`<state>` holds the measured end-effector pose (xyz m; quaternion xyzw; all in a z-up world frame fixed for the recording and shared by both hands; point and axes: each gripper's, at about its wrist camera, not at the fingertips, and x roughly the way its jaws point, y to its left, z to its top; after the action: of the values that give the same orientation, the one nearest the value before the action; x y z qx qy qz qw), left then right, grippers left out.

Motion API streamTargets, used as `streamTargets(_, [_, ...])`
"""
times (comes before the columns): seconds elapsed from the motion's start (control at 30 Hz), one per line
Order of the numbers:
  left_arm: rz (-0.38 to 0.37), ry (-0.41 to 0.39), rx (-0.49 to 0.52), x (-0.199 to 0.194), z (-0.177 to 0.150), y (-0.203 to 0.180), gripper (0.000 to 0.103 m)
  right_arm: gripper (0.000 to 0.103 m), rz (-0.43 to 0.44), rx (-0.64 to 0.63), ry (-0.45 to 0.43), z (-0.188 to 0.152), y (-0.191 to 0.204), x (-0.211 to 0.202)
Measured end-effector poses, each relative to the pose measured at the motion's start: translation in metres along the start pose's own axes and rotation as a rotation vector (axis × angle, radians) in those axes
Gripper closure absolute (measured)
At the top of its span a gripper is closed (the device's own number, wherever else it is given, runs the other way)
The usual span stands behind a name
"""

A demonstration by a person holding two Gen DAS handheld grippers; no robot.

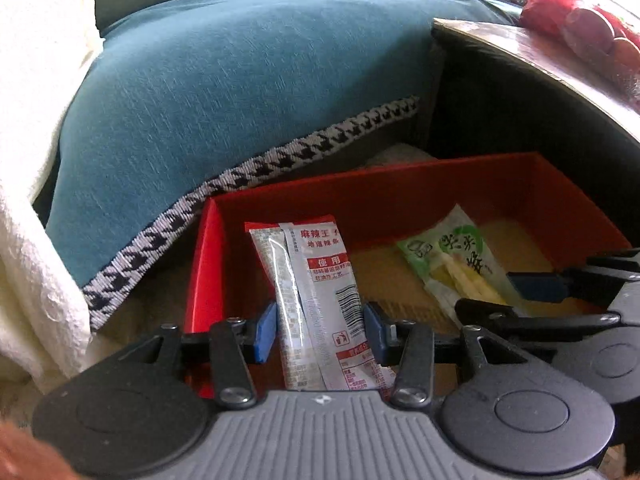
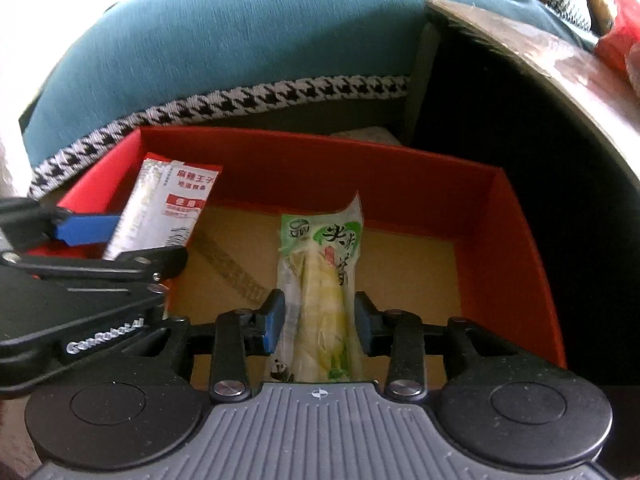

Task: Organize snacks
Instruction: 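Lower both packets into the red box and open both tools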

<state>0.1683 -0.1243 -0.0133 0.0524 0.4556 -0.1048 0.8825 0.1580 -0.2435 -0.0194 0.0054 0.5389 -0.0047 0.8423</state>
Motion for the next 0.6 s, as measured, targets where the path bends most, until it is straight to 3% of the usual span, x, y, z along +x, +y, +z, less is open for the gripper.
streamTargets(0.4, [-0.035, 0.026, -0.013, -0.021, -0.011, 0.011, 0.063, 0.049, -0.027, 0.009, -0.022, -0.012, 0.008, -0.030])
streamTargets(0.6, [-0.043, 0.013, -0.018, -0.037, -0.011, 0.013, 0.062, 0.040, -0.041, 0.029, -0.057, -0.014, 0.008, -0.045])
